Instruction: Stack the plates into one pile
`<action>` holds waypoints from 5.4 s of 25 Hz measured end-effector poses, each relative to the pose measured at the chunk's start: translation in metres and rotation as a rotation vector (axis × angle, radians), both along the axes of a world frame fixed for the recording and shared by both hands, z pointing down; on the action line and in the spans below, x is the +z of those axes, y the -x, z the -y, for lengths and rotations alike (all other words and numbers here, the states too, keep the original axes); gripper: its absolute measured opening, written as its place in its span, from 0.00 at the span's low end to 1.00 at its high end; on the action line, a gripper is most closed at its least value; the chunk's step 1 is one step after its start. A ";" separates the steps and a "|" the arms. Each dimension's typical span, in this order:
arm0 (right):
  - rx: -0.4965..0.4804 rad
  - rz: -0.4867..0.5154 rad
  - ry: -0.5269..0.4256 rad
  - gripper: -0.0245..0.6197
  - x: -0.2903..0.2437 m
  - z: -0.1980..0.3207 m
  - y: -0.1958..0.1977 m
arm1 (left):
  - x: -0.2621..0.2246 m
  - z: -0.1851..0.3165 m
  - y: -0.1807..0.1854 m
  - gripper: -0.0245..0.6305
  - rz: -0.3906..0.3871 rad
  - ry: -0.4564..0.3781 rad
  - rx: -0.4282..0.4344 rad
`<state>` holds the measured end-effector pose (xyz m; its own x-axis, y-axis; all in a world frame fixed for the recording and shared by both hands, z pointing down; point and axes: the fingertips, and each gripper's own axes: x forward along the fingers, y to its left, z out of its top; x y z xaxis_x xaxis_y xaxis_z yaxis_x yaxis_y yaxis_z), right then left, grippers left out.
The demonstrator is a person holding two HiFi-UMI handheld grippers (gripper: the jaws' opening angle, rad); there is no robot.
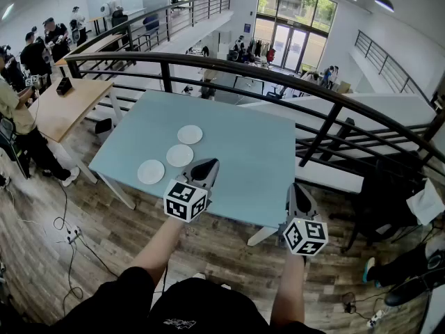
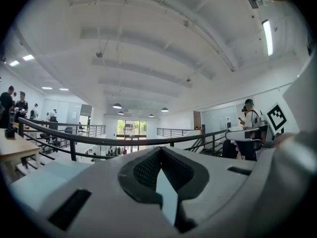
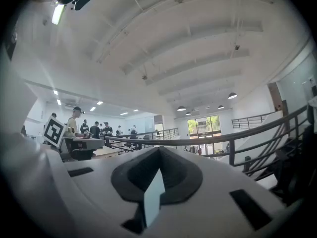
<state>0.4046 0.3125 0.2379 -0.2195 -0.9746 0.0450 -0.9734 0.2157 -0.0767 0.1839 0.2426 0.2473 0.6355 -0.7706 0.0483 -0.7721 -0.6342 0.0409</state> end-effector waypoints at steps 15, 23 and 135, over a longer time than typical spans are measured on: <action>-0.009 0.067 -0.013 0.05 0.004 -0.036 -0.021 | 0.005 -0.040 -0.015 0.05 0.014 0.000 -0.010; -0.051 0.088 0.019 0.05 0.022 -0.052 -0.025 | 0.025 -0.069 -0.022 0.05 0.034 0.032 -0.033; -0.433 0.119 0.449 0.05 0.253 0.480 0.300 | 0.212 0.370 0.315 0.05 0.043 0.436 -0.295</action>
